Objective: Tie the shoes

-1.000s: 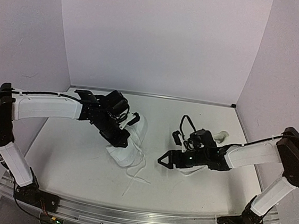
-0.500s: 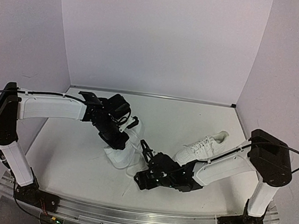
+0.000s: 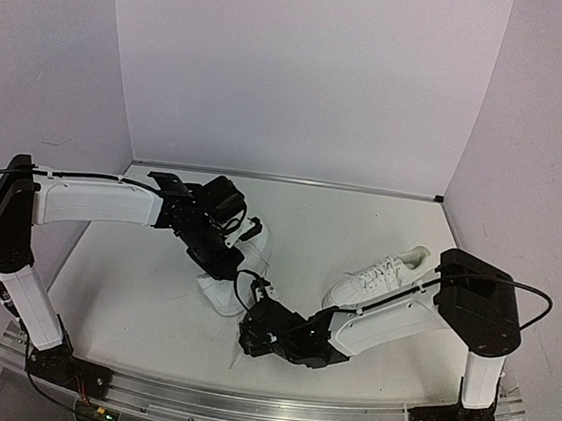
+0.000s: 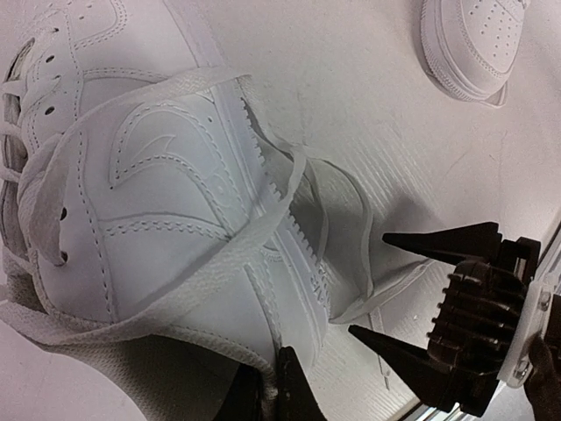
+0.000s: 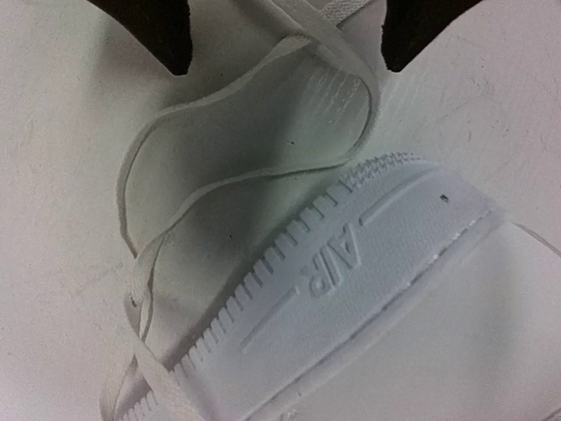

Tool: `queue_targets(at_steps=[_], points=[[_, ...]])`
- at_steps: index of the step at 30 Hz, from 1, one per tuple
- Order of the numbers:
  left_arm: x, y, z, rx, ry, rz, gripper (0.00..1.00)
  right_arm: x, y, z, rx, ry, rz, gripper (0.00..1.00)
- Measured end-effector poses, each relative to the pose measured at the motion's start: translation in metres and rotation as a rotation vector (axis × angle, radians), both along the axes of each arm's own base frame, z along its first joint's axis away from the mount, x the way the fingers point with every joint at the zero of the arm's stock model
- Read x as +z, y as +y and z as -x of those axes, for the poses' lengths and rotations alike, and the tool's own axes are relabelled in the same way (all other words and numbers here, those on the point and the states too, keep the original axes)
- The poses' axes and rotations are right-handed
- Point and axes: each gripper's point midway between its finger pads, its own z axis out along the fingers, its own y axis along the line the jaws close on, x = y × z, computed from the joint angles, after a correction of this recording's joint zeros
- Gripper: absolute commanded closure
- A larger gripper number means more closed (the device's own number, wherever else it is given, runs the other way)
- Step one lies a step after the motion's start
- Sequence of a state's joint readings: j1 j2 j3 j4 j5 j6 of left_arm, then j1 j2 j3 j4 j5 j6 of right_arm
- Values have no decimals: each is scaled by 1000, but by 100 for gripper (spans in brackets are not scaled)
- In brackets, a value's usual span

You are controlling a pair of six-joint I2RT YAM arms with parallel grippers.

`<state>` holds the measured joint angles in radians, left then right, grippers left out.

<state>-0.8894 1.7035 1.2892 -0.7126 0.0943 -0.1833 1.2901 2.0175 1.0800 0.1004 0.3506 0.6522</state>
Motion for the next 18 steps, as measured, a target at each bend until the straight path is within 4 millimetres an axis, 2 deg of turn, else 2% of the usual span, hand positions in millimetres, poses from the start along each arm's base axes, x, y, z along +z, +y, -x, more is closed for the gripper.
queue_targets(at_steps=[2, 5, 12, 14, 18], points=[[0, 0, 0, 0, 0, 0, 100, -1, -2, 1, -10, 1, -1, 48], [0, 0, 0, 0, 0, -1, 100, -3, -4, 2, -17, -2, 17, 48], [0, 0, 0, 0, -1, -2, 100, -6, 2, 5, -18, -35, 63, 53], [0, 0, 0, 0, -1, -2, 100, -6, 1, 6, -23, -38, 65, 60], [0, 0, 0, 0, -1, -2, 100, -7, -5, 5, -43, -41, 64, 95]])
